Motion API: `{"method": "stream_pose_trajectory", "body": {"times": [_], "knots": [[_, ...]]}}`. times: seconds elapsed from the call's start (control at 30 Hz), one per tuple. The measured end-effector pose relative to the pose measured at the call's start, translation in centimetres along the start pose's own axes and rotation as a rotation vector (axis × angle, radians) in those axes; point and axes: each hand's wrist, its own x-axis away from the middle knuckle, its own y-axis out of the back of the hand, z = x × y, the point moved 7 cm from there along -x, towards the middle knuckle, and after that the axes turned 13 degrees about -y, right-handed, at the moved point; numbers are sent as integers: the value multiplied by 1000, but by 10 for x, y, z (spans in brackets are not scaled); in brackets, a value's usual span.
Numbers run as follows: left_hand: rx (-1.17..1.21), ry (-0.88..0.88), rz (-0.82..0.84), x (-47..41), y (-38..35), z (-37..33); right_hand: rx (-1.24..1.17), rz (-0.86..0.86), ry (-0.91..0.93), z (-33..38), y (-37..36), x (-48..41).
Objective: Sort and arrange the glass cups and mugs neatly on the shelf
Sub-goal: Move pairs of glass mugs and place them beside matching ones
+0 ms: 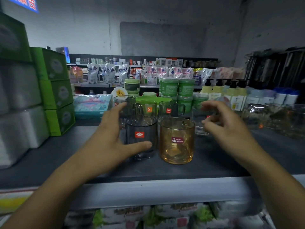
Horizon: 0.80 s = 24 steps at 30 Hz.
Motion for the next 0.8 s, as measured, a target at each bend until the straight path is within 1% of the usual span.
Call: {"method": "stream_pose_trajectory", "body": {"times": [0.07, 0.1, 0.17, 0.23, 0.27, 0.47, 0.7, 0.8], "knots": [[275, 121, 20, -4, -17, 7, -138, 161, -143, -18, -17, -11], [375, 150, 19, -6, -24, 9, -218, 248, -194, -23, -27, -13], [468, 161, -2, -8, -30, 14, -274, 387, -243, -24, -40, -11], [468, 148, -11, -6, -29, 15, -202, 441, -231, -20, -44, -6], [457, 144, -14, -5, -28, 15, -182, 430, -225, -20, -43, -6], [481, 151, -31, -2, -29, 18, -235, 340, -252, -30, -27, 0], [426, 120, 31, -3, -33, 19, -557, 293, -382, -27, -37, 9], [378, 109, 10, -3, -30, 21, -684, 211, -411, -23, -41, 8]]}}
